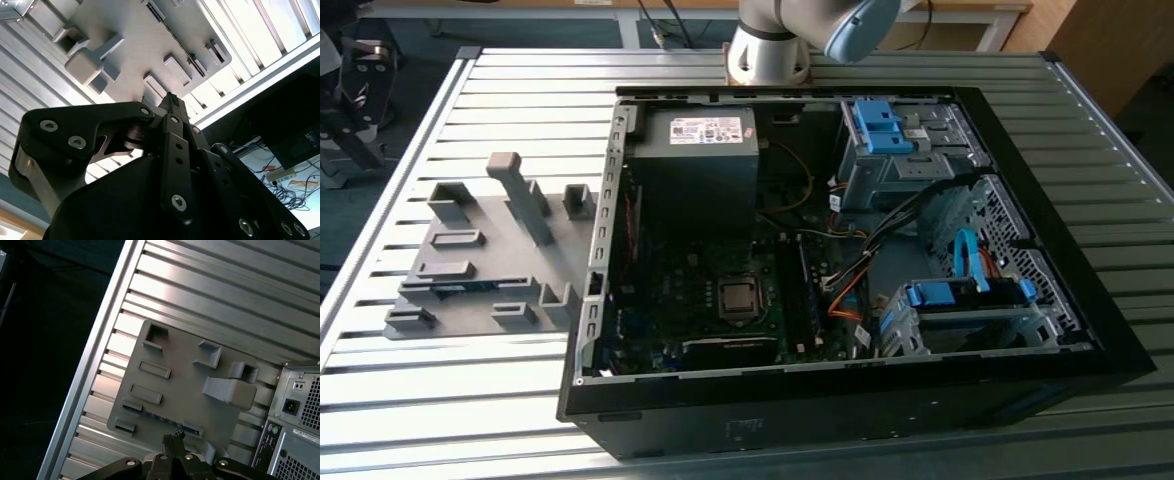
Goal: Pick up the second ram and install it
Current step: 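Pick up the second ram and move it above second insertion slot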
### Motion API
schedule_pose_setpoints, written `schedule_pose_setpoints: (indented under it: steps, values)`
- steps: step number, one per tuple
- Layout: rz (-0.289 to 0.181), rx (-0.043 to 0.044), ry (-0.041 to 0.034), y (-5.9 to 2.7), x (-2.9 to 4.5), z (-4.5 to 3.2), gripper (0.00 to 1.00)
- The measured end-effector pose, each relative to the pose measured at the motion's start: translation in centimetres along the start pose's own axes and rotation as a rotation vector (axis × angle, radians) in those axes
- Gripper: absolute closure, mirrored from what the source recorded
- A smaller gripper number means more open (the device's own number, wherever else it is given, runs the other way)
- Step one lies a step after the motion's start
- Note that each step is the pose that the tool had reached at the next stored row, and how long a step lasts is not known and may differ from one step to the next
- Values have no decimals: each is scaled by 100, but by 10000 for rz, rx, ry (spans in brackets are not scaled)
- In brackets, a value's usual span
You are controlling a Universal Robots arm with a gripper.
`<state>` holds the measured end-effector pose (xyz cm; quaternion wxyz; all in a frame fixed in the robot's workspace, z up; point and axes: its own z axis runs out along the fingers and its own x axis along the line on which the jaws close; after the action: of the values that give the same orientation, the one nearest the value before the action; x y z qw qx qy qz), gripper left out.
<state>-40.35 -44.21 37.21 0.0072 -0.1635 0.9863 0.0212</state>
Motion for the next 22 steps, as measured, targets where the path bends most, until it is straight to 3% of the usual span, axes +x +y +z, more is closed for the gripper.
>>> schedule_pose_setpoints:
  steps: [9,22]
  values:
    - [-1418,-34,71,0,1,8,89]
    - [-1499,-36,73,0,1,9,89]
